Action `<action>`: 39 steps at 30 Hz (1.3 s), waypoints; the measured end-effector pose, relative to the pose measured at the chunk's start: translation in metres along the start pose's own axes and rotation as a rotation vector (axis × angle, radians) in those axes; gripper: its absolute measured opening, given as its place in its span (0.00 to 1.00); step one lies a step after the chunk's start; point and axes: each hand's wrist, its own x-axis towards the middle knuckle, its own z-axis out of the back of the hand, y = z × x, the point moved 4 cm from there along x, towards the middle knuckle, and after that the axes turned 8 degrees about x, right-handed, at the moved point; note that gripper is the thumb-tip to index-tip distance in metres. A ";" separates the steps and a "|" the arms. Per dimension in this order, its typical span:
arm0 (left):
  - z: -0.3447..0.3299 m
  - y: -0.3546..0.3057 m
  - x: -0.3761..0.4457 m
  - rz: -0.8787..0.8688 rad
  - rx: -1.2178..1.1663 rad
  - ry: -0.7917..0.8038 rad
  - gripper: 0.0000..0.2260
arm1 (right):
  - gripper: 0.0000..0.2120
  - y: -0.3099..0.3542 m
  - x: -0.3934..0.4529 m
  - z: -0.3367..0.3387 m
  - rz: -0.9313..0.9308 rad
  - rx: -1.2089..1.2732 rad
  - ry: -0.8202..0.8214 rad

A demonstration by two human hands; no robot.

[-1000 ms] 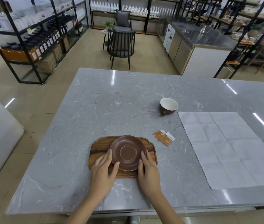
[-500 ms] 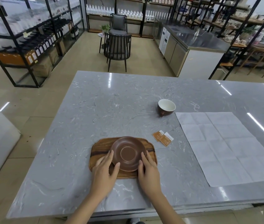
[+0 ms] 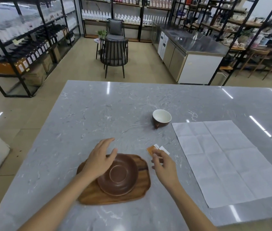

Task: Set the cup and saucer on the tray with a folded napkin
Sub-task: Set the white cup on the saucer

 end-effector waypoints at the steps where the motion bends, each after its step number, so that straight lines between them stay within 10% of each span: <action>1: -0.003 -0.005 0.014 -0.010 -0.013 0.022 0.21 | 0.09 0.000 0.008 0.005 -0.031 0.034 -0.004; 25: -0.098 -0.105 0.256 0.026 -0.271 0.412 0.24 | 0.15 -0.036 0.174 0.006 -0.845 0.883 0.170; 39: -0.138 -0.095 0.271 0.103 -0.650 0.650 0.29 | 0.15 -0.051 0.196 -0.011 -0.779 0.901 0.350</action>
